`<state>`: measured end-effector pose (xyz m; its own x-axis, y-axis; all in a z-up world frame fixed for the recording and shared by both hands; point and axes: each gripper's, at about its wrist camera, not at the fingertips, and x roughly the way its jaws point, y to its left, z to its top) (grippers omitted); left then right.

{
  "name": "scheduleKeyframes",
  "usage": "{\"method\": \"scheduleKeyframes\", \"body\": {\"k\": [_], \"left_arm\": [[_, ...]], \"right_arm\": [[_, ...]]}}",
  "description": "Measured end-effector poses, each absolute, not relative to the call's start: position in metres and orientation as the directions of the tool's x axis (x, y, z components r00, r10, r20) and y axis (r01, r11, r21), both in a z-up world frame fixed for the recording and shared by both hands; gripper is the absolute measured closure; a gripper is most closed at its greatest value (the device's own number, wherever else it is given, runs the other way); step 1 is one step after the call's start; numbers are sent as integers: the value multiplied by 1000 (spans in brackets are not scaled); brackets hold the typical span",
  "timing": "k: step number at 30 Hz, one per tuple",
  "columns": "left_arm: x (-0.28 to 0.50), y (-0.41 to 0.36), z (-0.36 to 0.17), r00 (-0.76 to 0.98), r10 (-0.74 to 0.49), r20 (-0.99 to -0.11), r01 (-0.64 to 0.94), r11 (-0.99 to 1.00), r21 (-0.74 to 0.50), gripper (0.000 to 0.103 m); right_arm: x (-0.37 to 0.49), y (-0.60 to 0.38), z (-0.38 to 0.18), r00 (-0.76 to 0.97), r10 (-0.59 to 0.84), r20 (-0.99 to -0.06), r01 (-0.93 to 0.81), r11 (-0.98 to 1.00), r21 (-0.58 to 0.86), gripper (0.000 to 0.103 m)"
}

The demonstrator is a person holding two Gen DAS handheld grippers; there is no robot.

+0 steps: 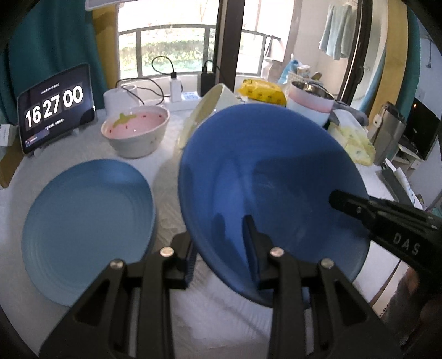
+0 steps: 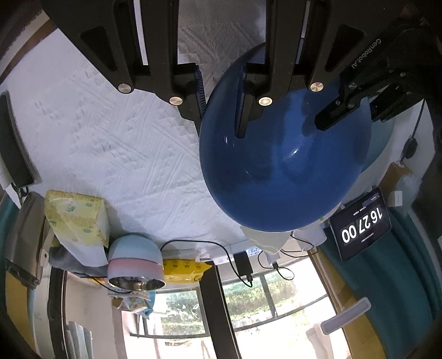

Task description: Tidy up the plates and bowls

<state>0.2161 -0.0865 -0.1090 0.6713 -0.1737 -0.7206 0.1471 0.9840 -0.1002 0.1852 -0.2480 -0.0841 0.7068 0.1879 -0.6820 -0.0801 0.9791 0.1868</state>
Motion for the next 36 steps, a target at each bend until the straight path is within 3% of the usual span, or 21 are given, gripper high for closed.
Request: {"method": "scheduleKeyframes", "body": {"k": [20,36], "left_arm": [[229,-55,-83,719,-150,-679,87,988,-127,65],[286,-46,-61,755,-131,-643,54,989,-138,64]], "right_arm": [[201,-259,-61,738,138,-661,-53,988,147,76],[256,-246,-34,746,166,-645,-143,986,89,75]]}}
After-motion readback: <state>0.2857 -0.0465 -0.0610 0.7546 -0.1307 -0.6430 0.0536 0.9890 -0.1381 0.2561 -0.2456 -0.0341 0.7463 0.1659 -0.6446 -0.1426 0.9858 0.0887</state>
